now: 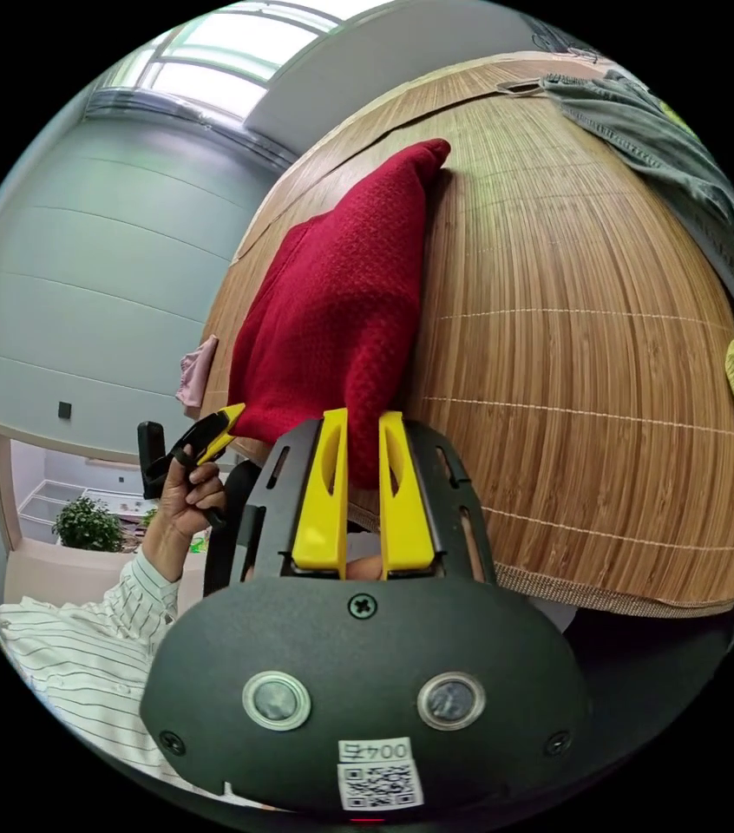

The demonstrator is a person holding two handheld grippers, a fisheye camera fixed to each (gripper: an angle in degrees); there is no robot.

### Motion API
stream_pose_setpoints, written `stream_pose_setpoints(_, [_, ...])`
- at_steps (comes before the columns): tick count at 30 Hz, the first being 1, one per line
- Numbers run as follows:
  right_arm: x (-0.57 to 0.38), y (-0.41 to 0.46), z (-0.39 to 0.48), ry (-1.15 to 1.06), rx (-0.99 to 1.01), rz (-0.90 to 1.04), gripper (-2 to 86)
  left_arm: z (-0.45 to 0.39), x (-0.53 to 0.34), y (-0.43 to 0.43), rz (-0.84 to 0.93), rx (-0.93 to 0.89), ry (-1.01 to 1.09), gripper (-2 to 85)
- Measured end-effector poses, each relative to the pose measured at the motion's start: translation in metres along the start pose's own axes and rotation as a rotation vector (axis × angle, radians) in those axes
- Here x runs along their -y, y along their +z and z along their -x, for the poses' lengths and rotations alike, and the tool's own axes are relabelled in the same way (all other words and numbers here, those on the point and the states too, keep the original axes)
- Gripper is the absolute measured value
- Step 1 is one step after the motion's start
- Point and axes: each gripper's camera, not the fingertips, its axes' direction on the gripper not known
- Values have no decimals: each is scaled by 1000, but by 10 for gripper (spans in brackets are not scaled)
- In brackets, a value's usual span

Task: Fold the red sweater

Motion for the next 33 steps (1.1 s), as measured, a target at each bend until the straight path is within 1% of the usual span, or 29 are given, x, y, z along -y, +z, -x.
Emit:
stream_pose_setpoints(3, [-15, 1, 2, -1, 15, 18, 62, -2, -15, 0, 37, -8, -3, 75])
stream_pose_setpoints(7, [-27, 1, 10, -61, 28, 56, 76, -8, -28, -12, 24, -26, -7, 76])
stream_pose_setpoints(9, [-27, -9, 18, -102, -23, 53, 83, -23, -35, -44, -87, 28, 29, 76])
stream_pose_setpoints(10, [-28, -20, 24, -136, -77, 14, 83, -28, -37, -52, -124, 49, 43, 76])
stream_pose_setpoints(12, [-25, -32, 32, -170, -122, -42, 81, -55, -43, -76, -294, 95, 137, 75])
stream_pose_setpoints(14, [-14, -37, 41, -210, -133, -89, 76, -85, -36, -69, -332, 94, 250, 74])
stream_pose_setpoints(15, [-2, -36, 49, -240, -145, -106, 72, -107, -27, -54, -319, 100, 319, 75])
stream_pose_setpoints(16, [11, -32, 59, -276, -169, -122, 70, -118, -22, -44, -308, 106, 349, 77])
stream_pose_setpoints(18, [33, -24, 73, -319, -237, -153, 66, -153, -1, 2, -269, 147, 423, 84])
stream_pose_setpoints(20, [54, -17, 83, -333, -287, -192, 64, -172, 19, 36, -224, 159, 434, 95])
stream_pose_setpoints(24, [102, 2, 91, -330, -310, -213, 64, -203, 51, 92, -196, 282, 457, 112])
stream_pose_setpoints(27, [126, 25, 90, -340, -366, -168, 63, -203, 55, 123, -154, 378, 452, 118])
stream_pose_setpoints(29, [133, 39, 85, -352, -376, -122, 58, -197, 53, 137, -122, 389, 439, 119])
stream_pose_setpoints(31, [134, 53, 78, -354, -394, -69, 45, -195, 49, 141, -136, 374, 444, 118])
stream_pose_setpoints(33, [129, 60, 75, -355, -403, -82, 35, -193, 50, 148, -119, 367, 417, 115])
